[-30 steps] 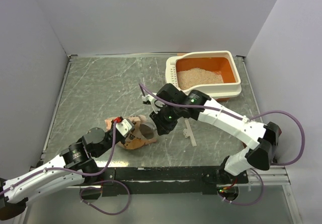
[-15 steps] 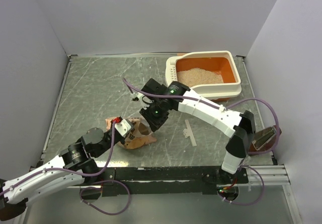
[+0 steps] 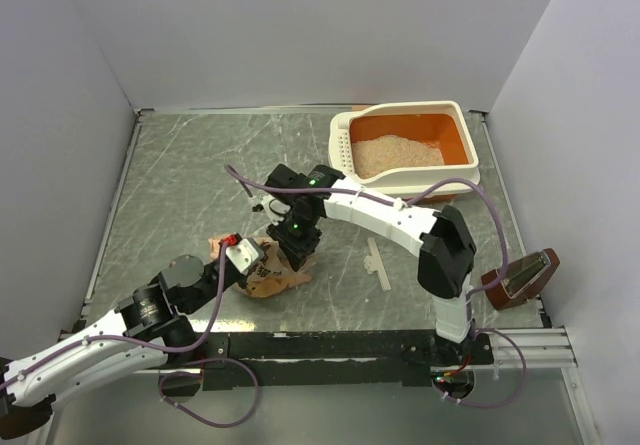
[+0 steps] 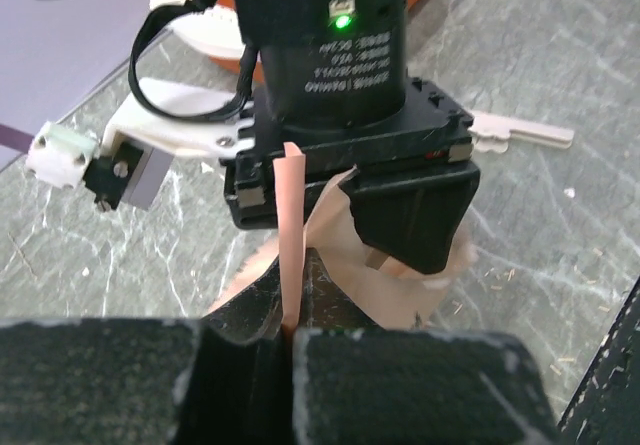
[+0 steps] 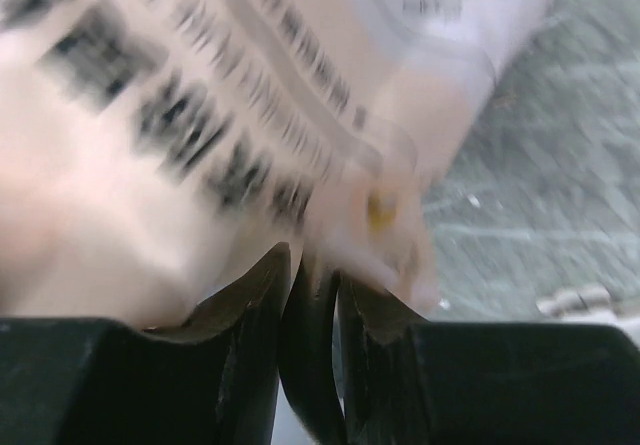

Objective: Fill the litter box with clean litter

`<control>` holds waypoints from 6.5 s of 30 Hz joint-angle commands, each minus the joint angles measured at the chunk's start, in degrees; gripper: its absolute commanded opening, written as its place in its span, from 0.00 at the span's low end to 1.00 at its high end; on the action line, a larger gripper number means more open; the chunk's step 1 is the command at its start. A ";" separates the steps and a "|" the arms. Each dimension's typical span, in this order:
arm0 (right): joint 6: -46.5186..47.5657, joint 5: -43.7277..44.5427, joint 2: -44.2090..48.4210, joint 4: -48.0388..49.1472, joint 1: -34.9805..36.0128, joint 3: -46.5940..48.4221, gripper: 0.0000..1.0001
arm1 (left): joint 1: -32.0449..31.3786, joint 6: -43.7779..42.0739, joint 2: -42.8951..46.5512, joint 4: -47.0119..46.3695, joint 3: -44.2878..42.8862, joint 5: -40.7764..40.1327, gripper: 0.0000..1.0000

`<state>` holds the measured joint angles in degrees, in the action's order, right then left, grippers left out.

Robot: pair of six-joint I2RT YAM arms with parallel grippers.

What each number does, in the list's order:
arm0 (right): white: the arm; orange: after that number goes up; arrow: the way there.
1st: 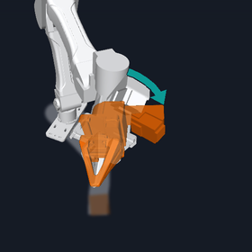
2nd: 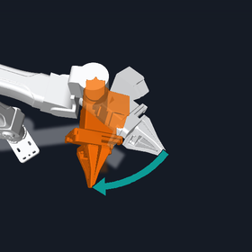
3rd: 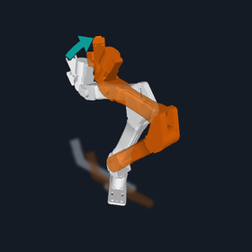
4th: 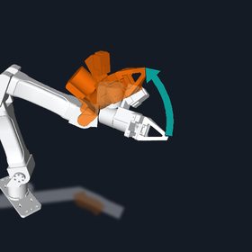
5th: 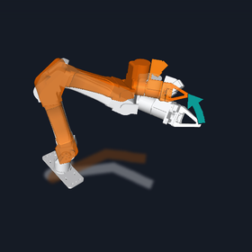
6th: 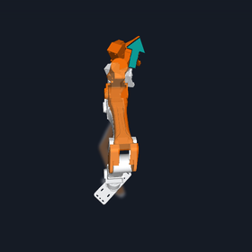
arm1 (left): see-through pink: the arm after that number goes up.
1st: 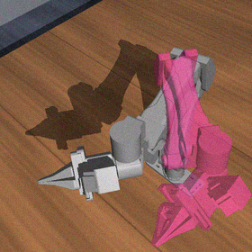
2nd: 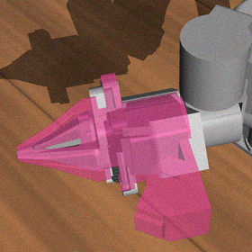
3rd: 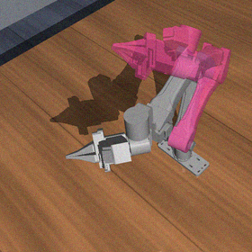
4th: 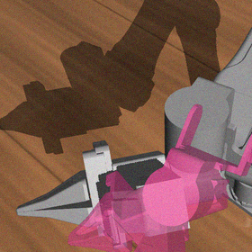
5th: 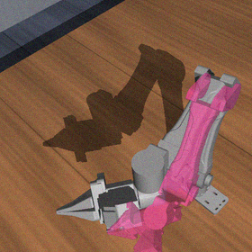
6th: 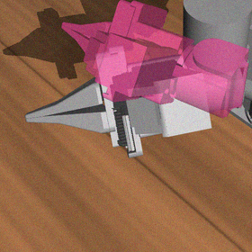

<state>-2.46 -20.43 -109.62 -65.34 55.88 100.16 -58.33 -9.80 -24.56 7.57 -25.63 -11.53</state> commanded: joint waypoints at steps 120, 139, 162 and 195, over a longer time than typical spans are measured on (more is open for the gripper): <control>-11.70 -18.71 22.53 22.83 -10.53 -30.31 0.00 | -0.12 -0.30 0.91 -1.86 -1.53 3.53 0.01; -6.06 -3.12 1.80 -2.77 -5.61 -4.19 0.00 | -0.21 0.22 1.44 -2.83 -1.71 1.86 0.01; -15.91 -43.02 -1.57 33.16 -9.38 -19.91 0.00 | -0.30 0.22 0.65 -3.27 -1.18 2.83 0.01; -37.54 -49.80 28.32 79.68 -19.22 -60.42 0.00 | -0.21 -1.71 0.30 -3.62 0.40 4.85 0.01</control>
<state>-43.81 -67.37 -86.11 13.63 38.76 41.30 -58.46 -11.57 -24.27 8.86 -25.50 -8.75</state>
